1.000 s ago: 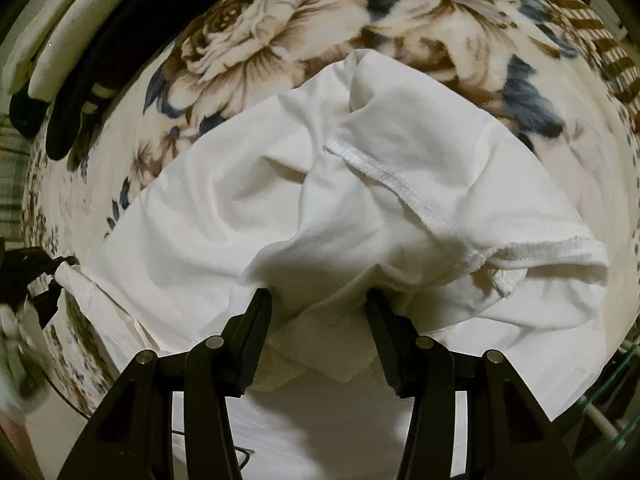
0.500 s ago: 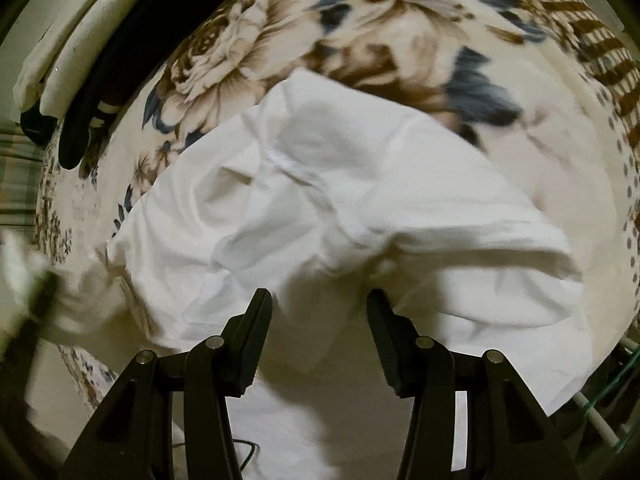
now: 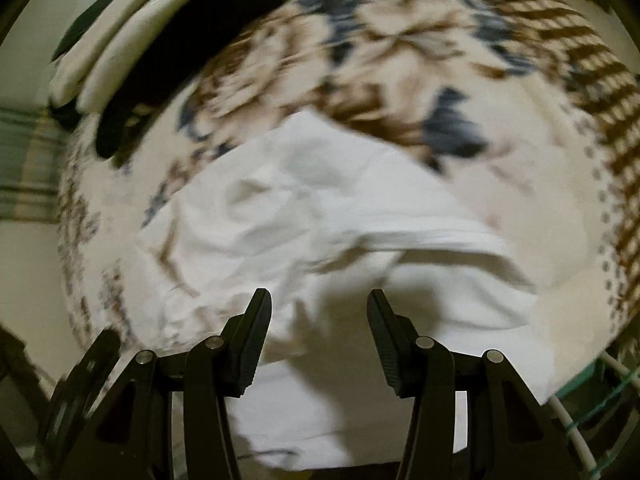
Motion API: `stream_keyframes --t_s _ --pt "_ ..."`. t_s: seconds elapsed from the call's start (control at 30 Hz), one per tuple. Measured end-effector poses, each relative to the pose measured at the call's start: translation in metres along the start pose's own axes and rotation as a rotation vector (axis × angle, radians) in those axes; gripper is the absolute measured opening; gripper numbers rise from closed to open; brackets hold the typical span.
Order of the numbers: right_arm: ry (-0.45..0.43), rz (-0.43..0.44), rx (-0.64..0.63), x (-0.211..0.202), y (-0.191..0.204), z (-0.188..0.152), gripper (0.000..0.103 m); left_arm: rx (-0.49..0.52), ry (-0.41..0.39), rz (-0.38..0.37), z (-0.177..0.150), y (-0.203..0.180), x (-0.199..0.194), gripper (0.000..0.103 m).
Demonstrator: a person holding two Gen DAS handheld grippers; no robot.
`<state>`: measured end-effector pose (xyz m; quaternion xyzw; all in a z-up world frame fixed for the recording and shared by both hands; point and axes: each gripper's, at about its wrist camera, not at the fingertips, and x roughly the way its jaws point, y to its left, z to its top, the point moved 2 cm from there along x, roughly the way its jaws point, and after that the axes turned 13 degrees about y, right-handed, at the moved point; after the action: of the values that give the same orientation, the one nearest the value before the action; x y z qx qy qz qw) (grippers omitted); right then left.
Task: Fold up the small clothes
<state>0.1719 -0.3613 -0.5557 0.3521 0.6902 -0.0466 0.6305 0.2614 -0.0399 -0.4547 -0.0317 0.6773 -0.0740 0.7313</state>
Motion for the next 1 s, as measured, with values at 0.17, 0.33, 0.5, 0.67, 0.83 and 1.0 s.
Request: stream_keyframes --t_s 0.17,0.33,0.5,0.67,0.83,1.0 --pt "0.105 0.050 -0.073 0.034 0.033 -0.003 0.052 -0.042 0.033 0.060 0.015 0.025 0.024 0.098" --pt "0.245 0.093 -0.014 0.083 0.039 -0.011 0.044 -0.054 0.054 0.071 0.016 0.029 0.036 0.098" --pt "0.286 -0.160 -0.102 0.092 0.041 -0.030 0.040 0.009 0.136 0.128 0.010 0.024 0.067 0.098" --pt "0.370 -0.094 0.003 0.099 0.006 -0.042 0.040 -0.005 0.174 0.138 0.003 0.035 0.081 0.098" --pt "0.206 0.270 0.239 0.070 -0.024 -0.046 0.052 -0.027 0.179 0.118 0.003 0.043 0.082 0.098" --pt "0.266 0.476 0.343 0.092 -0.024 -0.048 0.052 -0.043 0.177 0.110 0.000 0.050 0.077 0.098"
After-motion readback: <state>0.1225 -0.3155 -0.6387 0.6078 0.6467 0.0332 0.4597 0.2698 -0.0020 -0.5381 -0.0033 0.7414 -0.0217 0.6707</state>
